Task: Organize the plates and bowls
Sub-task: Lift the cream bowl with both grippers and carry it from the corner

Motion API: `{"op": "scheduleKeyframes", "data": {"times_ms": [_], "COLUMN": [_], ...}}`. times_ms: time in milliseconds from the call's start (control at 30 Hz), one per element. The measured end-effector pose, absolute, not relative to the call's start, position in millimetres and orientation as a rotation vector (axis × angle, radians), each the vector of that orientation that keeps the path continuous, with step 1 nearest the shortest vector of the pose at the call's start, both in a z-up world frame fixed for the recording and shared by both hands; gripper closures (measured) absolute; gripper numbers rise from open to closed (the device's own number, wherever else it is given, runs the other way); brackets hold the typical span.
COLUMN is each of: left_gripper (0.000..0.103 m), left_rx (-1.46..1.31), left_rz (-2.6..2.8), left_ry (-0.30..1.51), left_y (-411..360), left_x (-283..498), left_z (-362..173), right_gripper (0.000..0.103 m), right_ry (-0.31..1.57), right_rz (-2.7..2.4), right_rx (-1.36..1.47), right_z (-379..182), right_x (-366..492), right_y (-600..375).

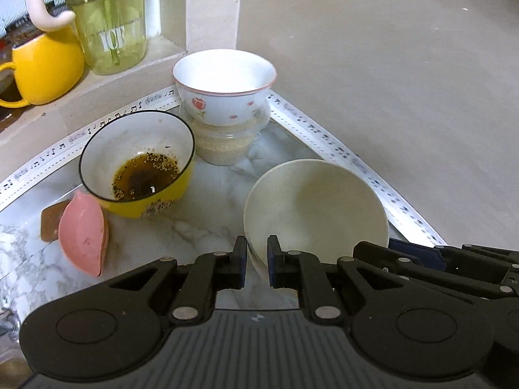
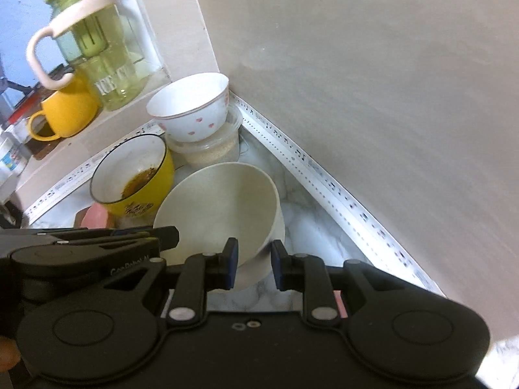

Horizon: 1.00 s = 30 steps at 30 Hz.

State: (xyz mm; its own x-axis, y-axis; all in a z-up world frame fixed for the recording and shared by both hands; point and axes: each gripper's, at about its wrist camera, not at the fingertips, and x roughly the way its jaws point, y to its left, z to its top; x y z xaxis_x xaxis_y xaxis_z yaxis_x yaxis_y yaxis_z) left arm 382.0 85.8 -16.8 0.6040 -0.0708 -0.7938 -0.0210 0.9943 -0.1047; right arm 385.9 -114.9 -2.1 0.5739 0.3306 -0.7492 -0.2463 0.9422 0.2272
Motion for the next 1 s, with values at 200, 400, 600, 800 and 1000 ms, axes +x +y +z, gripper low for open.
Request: {"op": "scheduleKeyframes", "data": {"times_ms": [200,400,600,800,1000], "left_gripper": [0.091,0.091,0.091,0.091,0.091], "left_rx": [-0.087,-0.070,-0.070,-0.053,-0.040], "left_rz": [-0.055,-0.081,-0.109,-0.126,-0.146], "left_ry": [0.907,0.884,0.888,0.891,0.904], "left_y": [72,61,52,40,34], "left_x": [346,311,275,241,209], "left_z": [2,16,24,26,27], "right_gripper": [0.082,0.082,0.082,0.082,0.082], "right_ry": [0.901,0.881,0.880,0.884,0.905], "right_rz": [0.328,0.314,0.309,0.302,0.300], "right_rx": [0.088,0.096,0.117,0.124,0.133], "right_z": [11,24,29,29,24], "right_x": [354,319,286,251,220], "right_y": [-127,-140,-152,-161,-168]}}
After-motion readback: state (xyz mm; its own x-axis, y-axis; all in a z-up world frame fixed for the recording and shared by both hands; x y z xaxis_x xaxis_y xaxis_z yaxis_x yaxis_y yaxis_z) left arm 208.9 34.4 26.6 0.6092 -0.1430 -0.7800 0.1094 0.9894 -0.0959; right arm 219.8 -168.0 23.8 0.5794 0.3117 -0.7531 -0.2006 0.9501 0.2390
